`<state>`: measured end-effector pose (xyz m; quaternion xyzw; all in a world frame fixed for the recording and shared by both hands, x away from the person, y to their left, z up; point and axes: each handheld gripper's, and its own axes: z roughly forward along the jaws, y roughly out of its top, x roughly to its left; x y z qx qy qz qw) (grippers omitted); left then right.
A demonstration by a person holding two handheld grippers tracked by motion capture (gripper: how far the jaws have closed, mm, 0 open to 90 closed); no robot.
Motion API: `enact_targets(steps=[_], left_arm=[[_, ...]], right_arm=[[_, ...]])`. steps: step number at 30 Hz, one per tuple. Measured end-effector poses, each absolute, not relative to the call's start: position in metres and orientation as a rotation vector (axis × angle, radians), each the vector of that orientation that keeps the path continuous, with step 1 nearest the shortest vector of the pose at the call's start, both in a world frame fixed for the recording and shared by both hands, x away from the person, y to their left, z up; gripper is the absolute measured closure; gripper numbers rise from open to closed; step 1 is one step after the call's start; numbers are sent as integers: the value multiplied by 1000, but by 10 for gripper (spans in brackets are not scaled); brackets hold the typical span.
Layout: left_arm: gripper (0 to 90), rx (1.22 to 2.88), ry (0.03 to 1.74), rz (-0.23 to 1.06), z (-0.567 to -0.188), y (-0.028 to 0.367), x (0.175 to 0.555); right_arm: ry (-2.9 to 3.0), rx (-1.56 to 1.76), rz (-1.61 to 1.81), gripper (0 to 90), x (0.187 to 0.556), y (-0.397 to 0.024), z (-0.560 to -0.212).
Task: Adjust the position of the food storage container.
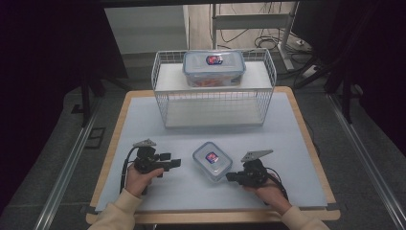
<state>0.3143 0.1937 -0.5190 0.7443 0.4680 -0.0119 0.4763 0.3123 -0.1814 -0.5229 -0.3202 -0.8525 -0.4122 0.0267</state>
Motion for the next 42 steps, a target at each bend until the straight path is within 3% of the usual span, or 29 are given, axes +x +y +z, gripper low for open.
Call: enact_targets(steps=[11,20,42], left_arm=[[323,1815,1146,-26,-519,195,314],[323,1820,1153,-28,-520,195,315],[322,1820,1151,-28,-521,195,315]], right_arm=[[-2677,-910,-1308,893,283,-181,-514],[-2725,-870,-1334,893,267,-144,-521],[-2763,-1037,-1391,893,275,-144,-526]])
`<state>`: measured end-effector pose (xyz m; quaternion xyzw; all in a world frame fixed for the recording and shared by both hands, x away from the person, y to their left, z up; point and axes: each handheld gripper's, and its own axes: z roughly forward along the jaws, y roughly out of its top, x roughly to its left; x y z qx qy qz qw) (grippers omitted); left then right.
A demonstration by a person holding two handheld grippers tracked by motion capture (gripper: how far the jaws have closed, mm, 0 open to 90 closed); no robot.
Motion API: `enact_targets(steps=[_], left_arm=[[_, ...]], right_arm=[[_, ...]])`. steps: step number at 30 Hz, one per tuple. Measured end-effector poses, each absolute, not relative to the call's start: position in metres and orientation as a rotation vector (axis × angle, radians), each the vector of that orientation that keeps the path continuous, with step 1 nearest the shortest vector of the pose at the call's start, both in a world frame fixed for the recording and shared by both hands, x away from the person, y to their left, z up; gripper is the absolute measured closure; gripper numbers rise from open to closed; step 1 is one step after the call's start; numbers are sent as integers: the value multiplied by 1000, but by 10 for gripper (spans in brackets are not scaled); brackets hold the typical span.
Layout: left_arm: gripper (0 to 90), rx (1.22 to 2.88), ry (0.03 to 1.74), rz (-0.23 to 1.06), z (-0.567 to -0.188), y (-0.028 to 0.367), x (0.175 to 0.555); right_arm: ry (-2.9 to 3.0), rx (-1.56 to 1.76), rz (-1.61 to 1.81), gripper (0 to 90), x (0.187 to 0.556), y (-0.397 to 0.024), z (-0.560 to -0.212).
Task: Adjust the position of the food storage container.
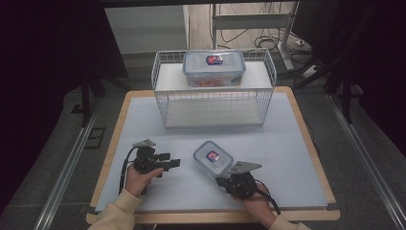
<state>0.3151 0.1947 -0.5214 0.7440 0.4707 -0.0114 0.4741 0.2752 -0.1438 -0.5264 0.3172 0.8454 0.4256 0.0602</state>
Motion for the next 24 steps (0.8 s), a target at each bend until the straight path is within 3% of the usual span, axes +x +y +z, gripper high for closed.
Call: enact_targets(steps=[24], left_arm=[[322,1818,1149,-40,-522,194,315]], right_arm=[[2520,1020,1279,894,289,-151,-527]])
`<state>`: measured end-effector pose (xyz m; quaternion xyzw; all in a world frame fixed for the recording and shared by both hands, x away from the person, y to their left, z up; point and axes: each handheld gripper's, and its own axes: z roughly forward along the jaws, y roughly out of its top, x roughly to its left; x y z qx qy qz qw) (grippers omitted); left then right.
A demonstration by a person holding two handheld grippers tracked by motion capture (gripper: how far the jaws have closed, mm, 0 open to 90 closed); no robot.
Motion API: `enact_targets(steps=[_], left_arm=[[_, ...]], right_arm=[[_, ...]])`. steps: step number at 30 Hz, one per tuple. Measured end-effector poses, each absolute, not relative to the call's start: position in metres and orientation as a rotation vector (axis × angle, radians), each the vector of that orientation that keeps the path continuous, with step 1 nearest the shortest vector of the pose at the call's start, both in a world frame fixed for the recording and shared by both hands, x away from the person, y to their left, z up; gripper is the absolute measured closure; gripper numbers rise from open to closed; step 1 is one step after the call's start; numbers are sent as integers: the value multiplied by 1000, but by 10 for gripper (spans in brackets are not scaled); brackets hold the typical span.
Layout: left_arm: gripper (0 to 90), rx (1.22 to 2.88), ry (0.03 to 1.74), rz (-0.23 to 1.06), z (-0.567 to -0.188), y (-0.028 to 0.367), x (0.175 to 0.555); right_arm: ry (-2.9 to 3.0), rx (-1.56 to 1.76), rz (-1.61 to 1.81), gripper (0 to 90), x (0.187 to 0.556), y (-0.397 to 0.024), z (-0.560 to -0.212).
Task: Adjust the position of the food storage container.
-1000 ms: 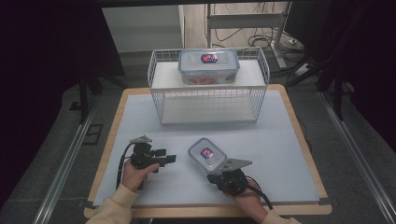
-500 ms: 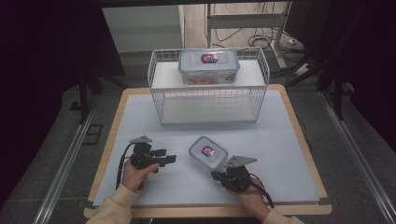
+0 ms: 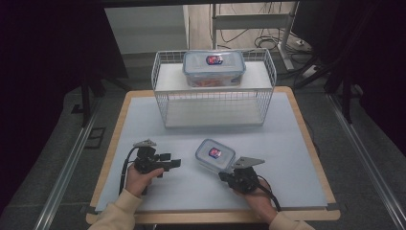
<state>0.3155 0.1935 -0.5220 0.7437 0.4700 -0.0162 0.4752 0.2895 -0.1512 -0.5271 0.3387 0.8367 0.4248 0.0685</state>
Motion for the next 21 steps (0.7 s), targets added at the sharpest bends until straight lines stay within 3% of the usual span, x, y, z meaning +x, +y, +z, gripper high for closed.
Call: enact_targets(steps=[21], left_arm=[[320,1825,1147,-41,-523,192,315]], right_arm=[[2425,1170,1264,894,323,-182,-528]])
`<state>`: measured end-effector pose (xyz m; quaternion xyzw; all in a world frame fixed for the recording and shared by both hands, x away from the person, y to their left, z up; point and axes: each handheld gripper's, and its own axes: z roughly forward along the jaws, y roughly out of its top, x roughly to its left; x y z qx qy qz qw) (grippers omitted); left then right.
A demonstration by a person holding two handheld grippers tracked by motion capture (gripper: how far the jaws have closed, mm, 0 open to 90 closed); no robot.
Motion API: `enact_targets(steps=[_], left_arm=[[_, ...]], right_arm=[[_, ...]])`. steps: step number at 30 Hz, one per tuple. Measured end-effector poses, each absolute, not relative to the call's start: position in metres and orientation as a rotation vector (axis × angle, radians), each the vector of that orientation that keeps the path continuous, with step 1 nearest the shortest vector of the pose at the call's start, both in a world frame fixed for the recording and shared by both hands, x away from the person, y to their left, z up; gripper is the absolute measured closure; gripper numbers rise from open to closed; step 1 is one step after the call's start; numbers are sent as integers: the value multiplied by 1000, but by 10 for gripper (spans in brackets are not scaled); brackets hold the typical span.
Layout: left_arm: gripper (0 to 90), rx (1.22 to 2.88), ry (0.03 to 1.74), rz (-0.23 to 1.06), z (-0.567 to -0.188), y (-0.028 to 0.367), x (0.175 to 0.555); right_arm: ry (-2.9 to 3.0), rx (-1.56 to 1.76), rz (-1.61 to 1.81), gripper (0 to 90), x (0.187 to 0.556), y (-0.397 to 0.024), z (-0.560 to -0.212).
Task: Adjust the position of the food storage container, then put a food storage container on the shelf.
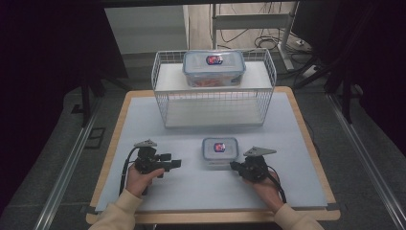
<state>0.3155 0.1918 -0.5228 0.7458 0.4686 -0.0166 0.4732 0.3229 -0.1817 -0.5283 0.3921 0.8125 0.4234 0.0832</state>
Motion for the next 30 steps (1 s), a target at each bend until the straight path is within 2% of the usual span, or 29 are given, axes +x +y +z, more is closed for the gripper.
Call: enact_targets(steps=[7,14,19,21,26,30], left_arm=[[315,1823,1150,-39,-522,191,315],[299,1803,1186,-32,-518,188,313],[295,1794,1179,-39,-515,180,311],[292,1799,1176,-37,-514,176,312],[277,1798,1172,-52,-510,168,316],[259,1779,1176,-74,-508,162,324]], right_arm=[[2415,1180,1298,893,317,-190,-523],[2359,1218,1350,892,319,-218,-513],[2343,1231,1400,861,325,-230,-505],[2348,1230,1411,823,327,-233,-504],[2395,1235,1449,613,332,-237,-498],[2406,1256,1476,519,336,-239,-497]])
